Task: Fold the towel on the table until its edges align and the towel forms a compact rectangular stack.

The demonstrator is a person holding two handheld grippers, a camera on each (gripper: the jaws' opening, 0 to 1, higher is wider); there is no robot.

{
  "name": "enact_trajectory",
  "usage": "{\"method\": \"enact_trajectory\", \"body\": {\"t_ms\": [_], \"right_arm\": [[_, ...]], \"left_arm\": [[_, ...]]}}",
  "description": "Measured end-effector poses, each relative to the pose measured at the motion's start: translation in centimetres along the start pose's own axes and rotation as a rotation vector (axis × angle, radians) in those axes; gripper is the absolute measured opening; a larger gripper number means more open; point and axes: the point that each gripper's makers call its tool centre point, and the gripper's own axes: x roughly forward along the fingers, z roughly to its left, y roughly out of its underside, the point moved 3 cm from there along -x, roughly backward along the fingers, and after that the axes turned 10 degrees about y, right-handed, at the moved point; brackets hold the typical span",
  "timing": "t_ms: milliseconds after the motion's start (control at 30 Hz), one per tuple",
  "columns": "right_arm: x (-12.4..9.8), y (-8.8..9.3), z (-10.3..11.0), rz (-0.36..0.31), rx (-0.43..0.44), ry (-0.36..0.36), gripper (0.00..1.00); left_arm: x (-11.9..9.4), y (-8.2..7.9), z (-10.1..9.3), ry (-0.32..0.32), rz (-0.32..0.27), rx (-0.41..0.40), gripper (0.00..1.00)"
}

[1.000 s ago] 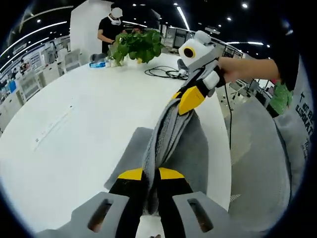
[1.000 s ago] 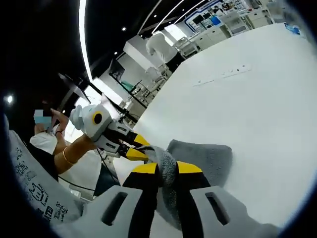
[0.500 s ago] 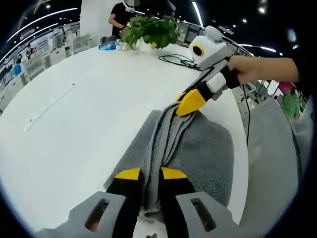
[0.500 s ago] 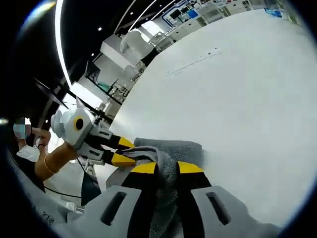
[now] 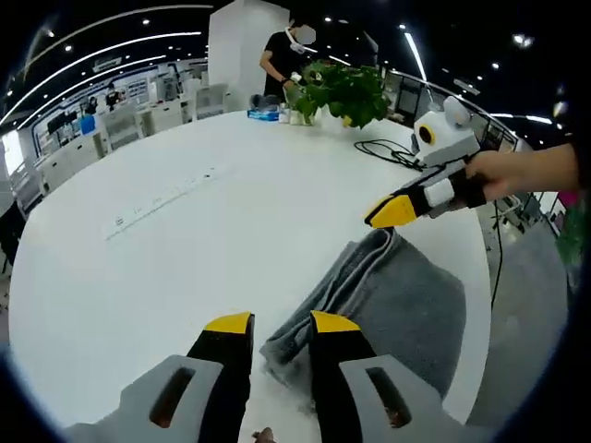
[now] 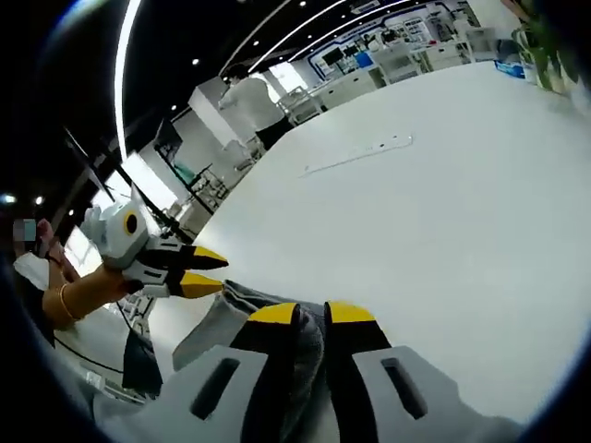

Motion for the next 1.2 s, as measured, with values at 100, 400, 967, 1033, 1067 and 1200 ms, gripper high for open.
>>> {"method": "enact_trajectory", "body": {"t_ms": [100,400,967,1033,1067,1200], "right_arm": [[-0.6,-0.5,-0.3,-0.024,-0.004,0.007,0.11],[-2.9,-0.1,-0.6,-0.064,-0.084,0.035,0.27],[-6.6,5.3,2.0,-0.043,-0.190,-0.041,0.45],[-6.7,5.9,2.6,-0.031,-0.209,-0.059,0.48],[-6.8,6.5,3.0,-0.017,-0.232,-0.072,0.50],[-6.9,8.3,4.0,0.018,-0.282,-0.100,0.55]], "left_arm": [[-0.9,0.0,0.6,-0.039,-0.011,-0.010,0.24],[-3.5,0.9,0.3,-0.090,-0.078,-0.059,0.30],[-4.8,7.3,-7.9,0.011,-0.136,-0.179,0.45],[-4.9,7.5,-8.4,0.027,-0.151,-0.194,0.48],[-4.9,7.6,-8.7,0.034,-0.153,-0.198,0.49],[-4.6,8.5,-9.9,0.058,-0.126,-0.184,0.50]]}}
